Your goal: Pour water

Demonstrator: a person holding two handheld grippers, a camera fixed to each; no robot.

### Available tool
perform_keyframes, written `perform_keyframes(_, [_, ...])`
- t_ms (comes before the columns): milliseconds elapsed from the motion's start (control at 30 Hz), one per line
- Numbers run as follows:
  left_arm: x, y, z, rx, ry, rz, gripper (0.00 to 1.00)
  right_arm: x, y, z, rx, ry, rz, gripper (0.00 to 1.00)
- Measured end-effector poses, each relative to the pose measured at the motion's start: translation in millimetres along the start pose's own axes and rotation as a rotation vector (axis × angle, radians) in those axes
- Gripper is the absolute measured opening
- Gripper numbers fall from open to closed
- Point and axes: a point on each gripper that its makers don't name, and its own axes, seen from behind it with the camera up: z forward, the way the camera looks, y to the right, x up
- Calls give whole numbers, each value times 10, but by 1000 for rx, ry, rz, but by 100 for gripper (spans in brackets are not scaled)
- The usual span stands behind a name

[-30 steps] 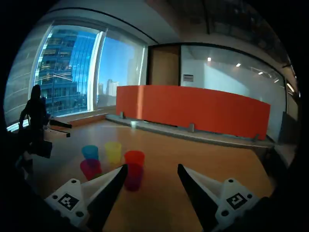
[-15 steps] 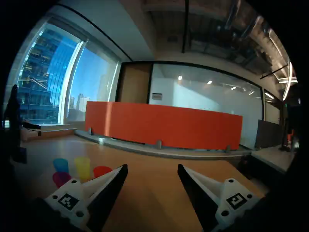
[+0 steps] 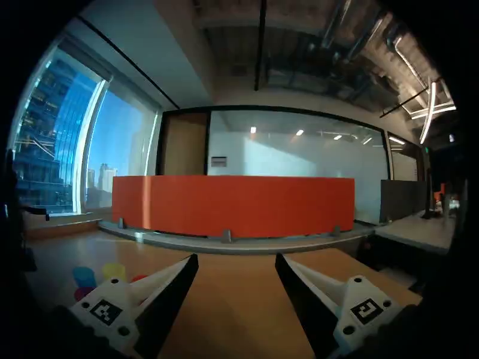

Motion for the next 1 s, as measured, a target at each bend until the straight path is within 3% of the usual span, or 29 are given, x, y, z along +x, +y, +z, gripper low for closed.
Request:
perform_keyframes(400, [-17, -54, 2, 82, 47, 40, 96, -38, -101, -47, 34, -9, 24, 99])
perform_keyframes(667, [-136, -62, 47, 117, 57, 37, 96, -16, -53, -54, 0, -9, 40, 99])
perform_keyframes(1000, [-413, -4, 117, 124, 38, -12, 97, -54, -34, -62, -26, -53, 45, 99])
